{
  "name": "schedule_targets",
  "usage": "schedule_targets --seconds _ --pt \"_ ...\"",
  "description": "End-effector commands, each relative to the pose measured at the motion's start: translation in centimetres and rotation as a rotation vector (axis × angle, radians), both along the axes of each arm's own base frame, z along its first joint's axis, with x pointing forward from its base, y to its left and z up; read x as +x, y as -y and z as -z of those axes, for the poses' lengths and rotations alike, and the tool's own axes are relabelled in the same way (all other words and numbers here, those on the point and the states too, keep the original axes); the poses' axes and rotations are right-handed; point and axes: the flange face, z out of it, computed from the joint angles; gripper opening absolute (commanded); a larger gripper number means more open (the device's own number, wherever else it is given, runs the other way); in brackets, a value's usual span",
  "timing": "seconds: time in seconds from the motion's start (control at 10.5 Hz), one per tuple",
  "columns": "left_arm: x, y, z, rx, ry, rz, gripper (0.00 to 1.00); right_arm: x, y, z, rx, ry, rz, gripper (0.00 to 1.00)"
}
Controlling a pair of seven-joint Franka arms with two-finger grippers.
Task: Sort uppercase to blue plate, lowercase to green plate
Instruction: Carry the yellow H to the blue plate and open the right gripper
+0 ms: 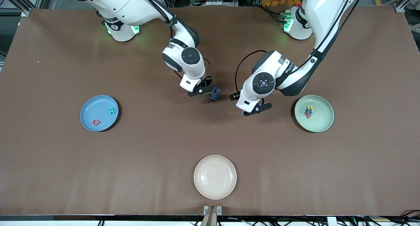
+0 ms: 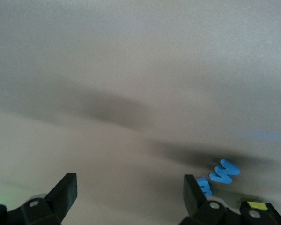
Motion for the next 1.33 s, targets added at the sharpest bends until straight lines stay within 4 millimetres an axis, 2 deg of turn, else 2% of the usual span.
schedule_targets --seconds 0.0,0.19,0.38,0.47,0.66,0.85,0.95,1.14,1.23 --pt "-1.1 1.1 0.3 -0.025 -0.002 -0.071 1.00 4.1 3.8 -1.6 -0.055 -0.019 -0.063 0.25" --pt "-2.1 2.1 1.3 -0.038 0.018 -0.096 1.00 9.3 9.8 -3.3 -0.099 -0.071 -0.131 0.24" --pt "-3.9 4.8 1.9 -0.056 0.026 -0.130 1.00 14.5 18.2 -4.0 -0.125 -0.093 -0.223 0.24" --pt "-4.5 5.6 2.5 -0.057 0.024 -0.144 1.00 15.9 22.1 -3.9 -0.138 -0.117 -0.263 0.24" --pt "-6.3 7.8 3.0 -0.062 0.027 -0.159 1.00 17.0 28.0 -4.9 -0.157 -0.190 -0.295 0.24" --pt "-7.9 9.5 4.7 -0.055 0.020 -0.176 1.00 17.0 33.4 -6.0 -0.147 -0.283 -0.327 0.24" --pt "-8.6 10.1 5.1 -0.036 0.021 -0.191 1.00 16.8 36.4 -5.9 -0.140 -0.337 -0.311 0.26" --pt "-8.6 10.2 5.9 -0.032 0.018 -0.197 0.97 16.1 42.0 -4.4 -0.141 -0.378 -0.307 0.25" --pt "-9.0 10.4 6.5 -0.031 0.011 -0.196 0.94 16.2 44.5 -4.3 -0.141 -0.378 -0.315 0.25"
